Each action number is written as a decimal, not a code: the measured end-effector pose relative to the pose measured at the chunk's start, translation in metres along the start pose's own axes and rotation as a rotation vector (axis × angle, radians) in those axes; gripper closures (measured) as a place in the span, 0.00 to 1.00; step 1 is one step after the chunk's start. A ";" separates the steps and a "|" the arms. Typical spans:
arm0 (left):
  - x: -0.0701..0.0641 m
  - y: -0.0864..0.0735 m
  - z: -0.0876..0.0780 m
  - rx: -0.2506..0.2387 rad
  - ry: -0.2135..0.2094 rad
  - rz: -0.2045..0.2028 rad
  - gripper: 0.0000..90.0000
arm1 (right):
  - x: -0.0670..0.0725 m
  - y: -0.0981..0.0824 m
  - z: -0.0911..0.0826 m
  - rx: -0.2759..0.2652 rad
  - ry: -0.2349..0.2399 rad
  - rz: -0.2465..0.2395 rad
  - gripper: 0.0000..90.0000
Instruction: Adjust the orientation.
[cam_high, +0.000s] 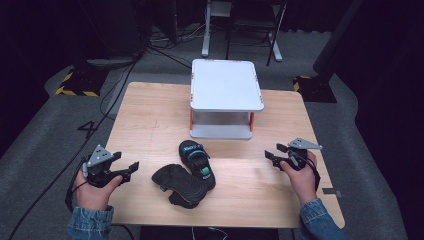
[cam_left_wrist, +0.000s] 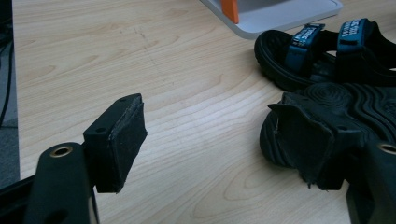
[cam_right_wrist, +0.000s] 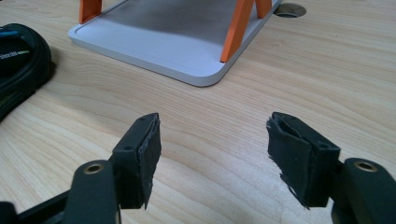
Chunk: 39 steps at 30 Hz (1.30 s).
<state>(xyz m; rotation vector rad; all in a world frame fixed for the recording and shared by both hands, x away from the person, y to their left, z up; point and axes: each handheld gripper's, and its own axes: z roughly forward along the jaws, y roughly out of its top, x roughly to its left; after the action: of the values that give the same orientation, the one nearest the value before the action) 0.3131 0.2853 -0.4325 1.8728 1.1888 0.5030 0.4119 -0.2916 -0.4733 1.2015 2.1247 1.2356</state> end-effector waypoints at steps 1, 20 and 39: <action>-0.001 0.000 0.000 -0.001 -0.004 -0.006 0.27 | 0.001 0.000 -0.001 -0.004 -0.004 -0.002 0.39; -0.053 0.023 0.015 0.013 -0.188 0.093 0.27 | 0.001 -0.005 0.001 0.015 0.004 0.019 0.39; -0.134 0.034 0.041 0.077 -0.393 0.262 0.23 | -0.001 -0.015 -0.003 0.047 -0.002 0.037 0.39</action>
<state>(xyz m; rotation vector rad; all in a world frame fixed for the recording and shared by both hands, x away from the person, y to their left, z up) 0.2976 0.1434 -0.4146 2.0874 0.7180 0.2132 0.4035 -0.2976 -0.4846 1.2667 2.1500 1.2062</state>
